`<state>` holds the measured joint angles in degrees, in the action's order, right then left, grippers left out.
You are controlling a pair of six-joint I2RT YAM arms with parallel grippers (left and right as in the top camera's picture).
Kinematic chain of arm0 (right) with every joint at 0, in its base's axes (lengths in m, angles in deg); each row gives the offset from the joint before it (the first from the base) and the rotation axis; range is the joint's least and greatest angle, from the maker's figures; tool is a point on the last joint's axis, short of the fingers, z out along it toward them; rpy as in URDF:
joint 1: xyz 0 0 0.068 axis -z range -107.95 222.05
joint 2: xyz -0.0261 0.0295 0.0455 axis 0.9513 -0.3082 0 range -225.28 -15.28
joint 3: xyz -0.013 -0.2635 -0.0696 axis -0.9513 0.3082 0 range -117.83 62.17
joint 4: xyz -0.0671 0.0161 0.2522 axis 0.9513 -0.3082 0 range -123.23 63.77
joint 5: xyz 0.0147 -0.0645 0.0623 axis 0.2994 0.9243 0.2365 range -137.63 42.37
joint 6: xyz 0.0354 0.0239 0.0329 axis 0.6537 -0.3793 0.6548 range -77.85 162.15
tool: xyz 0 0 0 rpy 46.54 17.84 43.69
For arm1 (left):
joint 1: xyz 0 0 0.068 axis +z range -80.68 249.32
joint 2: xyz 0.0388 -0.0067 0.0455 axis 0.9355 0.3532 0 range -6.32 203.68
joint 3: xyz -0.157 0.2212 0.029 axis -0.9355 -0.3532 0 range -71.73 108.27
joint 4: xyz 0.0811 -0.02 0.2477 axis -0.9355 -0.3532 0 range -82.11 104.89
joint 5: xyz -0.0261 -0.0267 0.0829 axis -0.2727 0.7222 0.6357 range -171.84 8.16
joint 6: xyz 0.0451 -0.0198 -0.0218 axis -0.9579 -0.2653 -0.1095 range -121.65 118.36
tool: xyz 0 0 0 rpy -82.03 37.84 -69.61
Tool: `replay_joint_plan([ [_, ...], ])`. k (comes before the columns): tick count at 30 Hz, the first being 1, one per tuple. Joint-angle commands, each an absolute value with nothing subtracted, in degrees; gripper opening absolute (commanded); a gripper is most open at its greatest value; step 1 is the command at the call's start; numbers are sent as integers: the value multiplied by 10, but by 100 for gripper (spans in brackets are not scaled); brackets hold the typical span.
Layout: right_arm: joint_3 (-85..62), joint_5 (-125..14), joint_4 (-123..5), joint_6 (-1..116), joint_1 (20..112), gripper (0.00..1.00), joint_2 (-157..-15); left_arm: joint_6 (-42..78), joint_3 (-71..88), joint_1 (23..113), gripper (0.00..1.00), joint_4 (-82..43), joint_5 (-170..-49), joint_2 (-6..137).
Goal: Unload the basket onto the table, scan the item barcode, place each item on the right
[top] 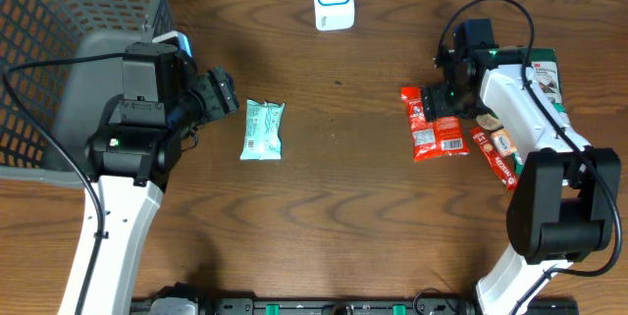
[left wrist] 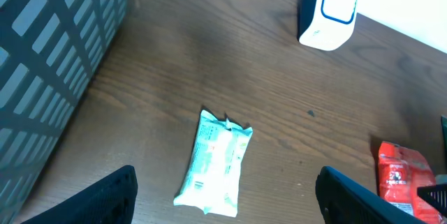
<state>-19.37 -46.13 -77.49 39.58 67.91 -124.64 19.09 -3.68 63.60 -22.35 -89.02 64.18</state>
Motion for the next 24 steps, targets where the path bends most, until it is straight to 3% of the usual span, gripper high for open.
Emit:
replay_joint_plan([
  [1, -252, -497, -805, 429, 674, 86, -1235, 185, -33, 638, 82, -224, -887, 641],
  [5, -287, -682, -839, 419, 657, 87, -1235, 185, -33, 638, 82, -210, -887, 641],
  [9, -279, -741, -839, 418, 639, 87, -1236, 186, -33, 638, 82, -180, -893, 641],
  [14, -216, -740, -784, 424, 614, 53, -1236, 198, -40, 635, 82, -285, -908, 651],
  [15, -179, -740, -736, 433, 604, 37, -1236, 198, -57, 629, 69, -287, -908, 670],
  [16, -160, -737, -711, 441, 600, 32, -1236, 195, -68, 626, 50, -278, -908, 684],
  [19, -105, -684, -620, 502, 593, 17, -1236, 181, -88, 622, 11, -257, -905, 735],
  [24, -32, -575, -529, 543, 592, 13, -1236, 146, -88, 622, 8, -222, -898, 830],
])
